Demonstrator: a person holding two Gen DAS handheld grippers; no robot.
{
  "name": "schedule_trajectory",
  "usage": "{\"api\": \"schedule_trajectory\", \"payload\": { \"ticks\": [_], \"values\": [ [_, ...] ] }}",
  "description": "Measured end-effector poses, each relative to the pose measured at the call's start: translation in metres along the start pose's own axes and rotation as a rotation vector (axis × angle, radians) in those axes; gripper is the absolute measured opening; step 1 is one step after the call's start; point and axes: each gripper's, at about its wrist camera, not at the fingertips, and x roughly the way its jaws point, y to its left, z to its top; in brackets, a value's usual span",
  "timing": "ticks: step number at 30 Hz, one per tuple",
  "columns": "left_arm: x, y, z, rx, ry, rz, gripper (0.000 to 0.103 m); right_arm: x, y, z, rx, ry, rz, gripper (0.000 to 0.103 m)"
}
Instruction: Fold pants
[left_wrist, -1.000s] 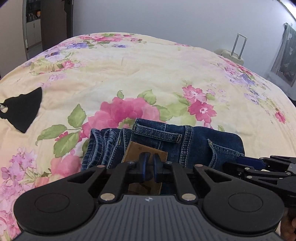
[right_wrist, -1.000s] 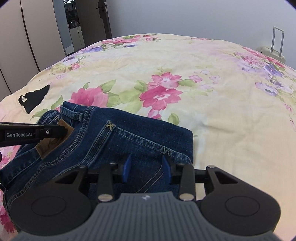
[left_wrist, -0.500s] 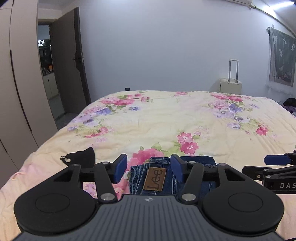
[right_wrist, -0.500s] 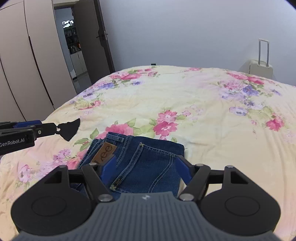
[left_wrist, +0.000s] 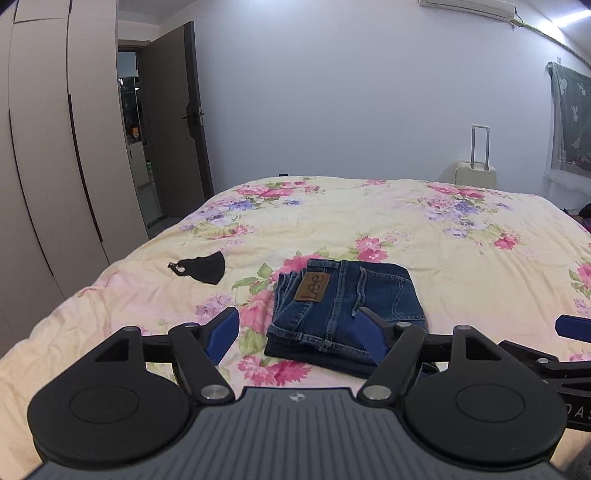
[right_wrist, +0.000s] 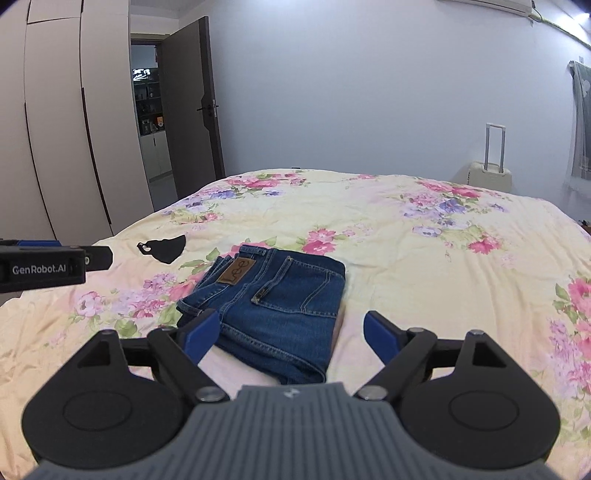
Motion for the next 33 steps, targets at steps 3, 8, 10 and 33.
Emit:
{"api": "schedule_trajectory", "payload": {
  "ticks": [3,8,10,33],
  "values": [
    [-0.006,-0.007,-0.017,-0.004,0.02,-0.026,0.084,-0.012,0.003,-0.018,0.005,0.011,-0.01,0.081],
    [-0.011,-0.019,-0.039,0.014,0.047,-0.049,0.084,-0.02,0.004,-0.044,0.017,0.046,-0.009,0.081],
    [-0.012,-0.023,-0.045,0.014,0.064,-0.054,0.084,-0.023,0.003,-0.05,0.021,0.048,-0.007,0.081],
    [-0.022,-0.025,-0.045,-0.002,0.068,-0.067,0.084,-0.032,0.001,-0.049,0.023,0.034,-0.001,0.081]
  ]
}}
